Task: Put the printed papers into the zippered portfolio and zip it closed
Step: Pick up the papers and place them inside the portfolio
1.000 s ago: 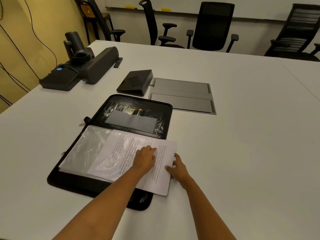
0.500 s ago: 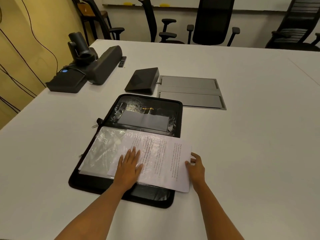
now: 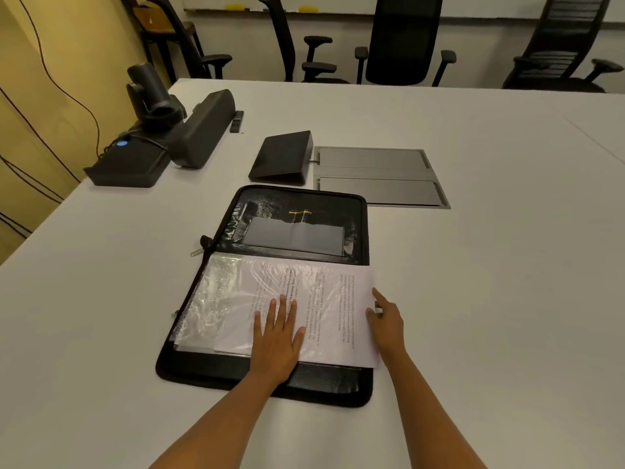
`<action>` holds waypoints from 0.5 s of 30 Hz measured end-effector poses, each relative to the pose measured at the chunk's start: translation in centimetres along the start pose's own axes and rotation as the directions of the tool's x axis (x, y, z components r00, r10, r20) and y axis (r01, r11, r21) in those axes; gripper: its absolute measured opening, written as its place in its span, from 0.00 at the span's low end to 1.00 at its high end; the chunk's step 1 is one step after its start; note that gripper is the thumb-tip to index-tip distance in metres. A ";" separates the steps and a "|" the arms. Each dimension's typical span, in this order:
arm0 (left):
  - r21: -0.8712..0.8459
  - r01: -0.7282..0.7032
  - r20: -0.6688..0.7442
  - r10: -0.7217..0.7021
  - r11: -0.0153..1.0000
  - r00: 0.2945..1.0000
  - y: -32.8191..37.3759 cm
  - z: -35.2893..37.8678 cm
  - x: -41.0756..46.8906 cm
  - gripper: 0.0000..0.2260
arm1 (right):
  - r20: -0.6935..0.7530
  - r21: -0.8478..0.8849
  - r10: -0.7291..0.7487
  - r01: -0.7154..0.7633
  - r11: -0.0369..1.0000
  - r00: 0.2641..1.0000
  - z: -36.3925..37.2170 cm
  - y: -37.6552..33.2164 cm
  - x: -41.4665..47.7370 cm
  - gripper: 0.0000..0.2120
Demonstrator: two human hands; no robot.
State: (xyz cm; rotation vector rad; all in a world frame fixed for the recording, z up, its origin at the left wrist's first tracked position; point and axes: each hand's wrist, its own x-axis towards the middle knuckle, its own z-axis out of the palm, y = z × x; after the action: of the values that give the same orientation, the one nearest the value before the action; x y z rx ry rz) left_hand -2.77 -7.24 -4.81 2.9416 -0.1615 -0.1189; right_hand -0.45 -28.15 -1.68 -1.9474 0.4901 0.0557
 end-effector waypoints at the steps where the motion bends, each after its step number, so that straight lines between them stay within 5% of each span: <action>1: -0.005 -0.002 0.003 0.002 1.000 1.000 0.0 -0.1 0.0 0.26 | -0.006 -0.024 -0.015 0.015 1.000 1.000 0.4 -0.2 -0.1 0.22; 5: -0.015 -0.001 0.027 0.002 1.000 1.000 0.3 -0.2 -0.1 0.26 | -0.010 -0.122 -0.089 0.087 0.989 0.996 1.8 -1.3 -0.4 0.22; 15: -0.001 -0.124 0.052 0.124 0.992 0.991 -3.2 -0.7 1.0 0.26 | 0.033 0.023 -0.026 0.025 0.999 0.999 2.3 -1.1 -1.4 0.20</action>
State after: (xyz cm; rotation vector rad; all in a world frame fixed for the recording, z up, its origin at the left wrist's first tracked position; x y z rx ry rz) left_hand -1.36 -4.11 -4.86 2.9220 -0.3519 -0.1776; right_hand -0.90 -25.29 -1.38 -1.9274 0.4423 0.0660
